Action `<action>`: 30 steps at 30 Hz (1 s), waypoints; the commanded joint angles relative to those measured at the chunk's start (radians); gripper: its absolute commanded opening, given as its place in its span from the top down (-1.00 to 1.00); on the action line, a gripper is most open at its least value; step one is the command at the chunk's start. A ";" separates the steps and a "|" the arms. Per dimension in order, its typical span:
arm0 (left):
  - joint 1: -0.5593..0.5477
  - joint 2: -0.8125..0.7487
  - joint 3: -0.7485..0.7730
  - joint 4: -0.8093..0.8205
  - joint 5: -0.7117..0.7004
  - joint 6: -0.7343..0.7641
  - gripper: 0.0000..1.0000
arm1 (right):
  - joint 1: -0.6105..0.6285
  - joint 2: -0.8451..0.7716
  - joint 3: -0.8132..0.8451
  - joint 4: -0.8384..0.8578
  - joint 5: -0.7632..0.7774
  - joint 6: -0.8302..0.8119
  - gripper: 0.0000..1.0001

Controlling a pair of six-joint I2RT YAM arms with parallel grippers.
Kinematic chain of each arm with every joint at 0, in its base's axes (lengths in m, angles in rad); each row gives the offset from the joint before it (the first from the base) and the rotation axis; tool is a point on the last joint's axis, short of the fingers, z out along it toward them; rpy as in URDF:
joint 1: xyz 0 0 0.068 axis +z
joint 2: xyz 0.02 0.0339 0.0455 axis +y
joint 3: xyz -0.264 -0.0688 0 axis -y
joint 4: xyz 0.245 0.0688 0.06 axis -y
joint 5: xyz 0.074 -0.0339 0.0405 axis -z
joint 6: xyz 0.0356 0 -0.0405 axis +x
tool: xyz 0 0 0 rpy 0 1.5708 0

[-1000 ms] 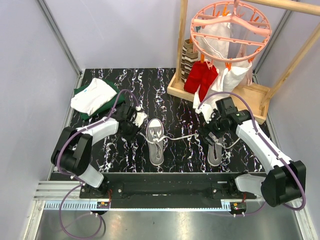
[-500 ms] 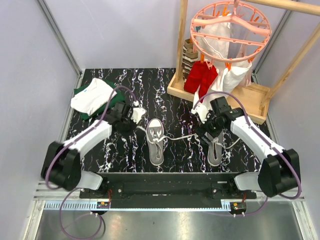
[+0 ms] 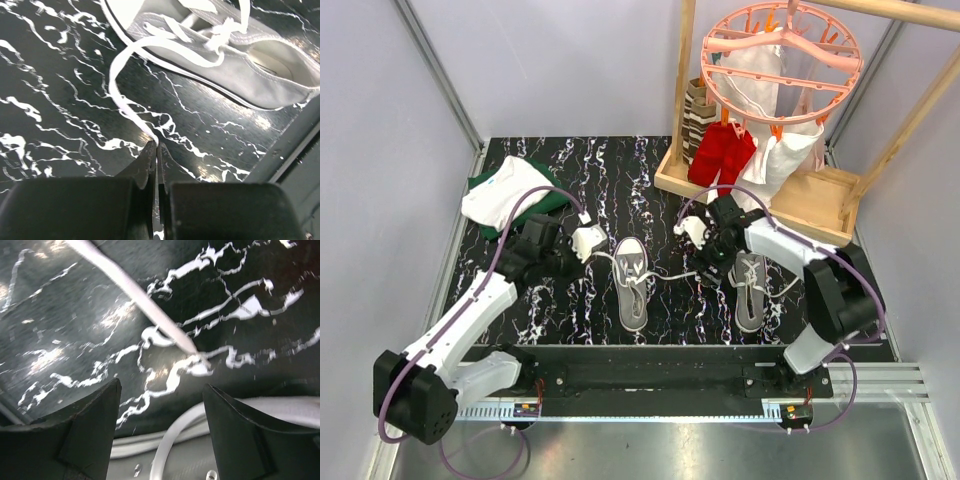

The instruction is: Tie the shoes

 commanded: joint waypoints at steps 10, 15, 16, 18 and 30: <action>-0.002 0.016 -0.007 0.014 0.068 0.039 1.00 | 0.078 0.182 0.059 0.158 0.077 -0.054 -0.35; -0.002 -0.015 -0.006 0.011 0.083 0.055 1.00 | 0.101 0.189 0.049 0.146 0.107 -0.004 0.69; -0.002 -0.021 -0.006 0.011 0.083 0.061 1.00 | 0.099 0.177 0.056 0.108 0.093 0.015 0.99; -0.002 -0.053 -0.011 0.011 0.085 0.073 1.00 | 0.099 0.109 0.065 0.079 0.047 0.061 1.00; -0.002 -0.292 -0.107 0.025 0.123 0.275 1.00 | 0.101 -0.185 0.193 0.011 -0.384 0.366 1.00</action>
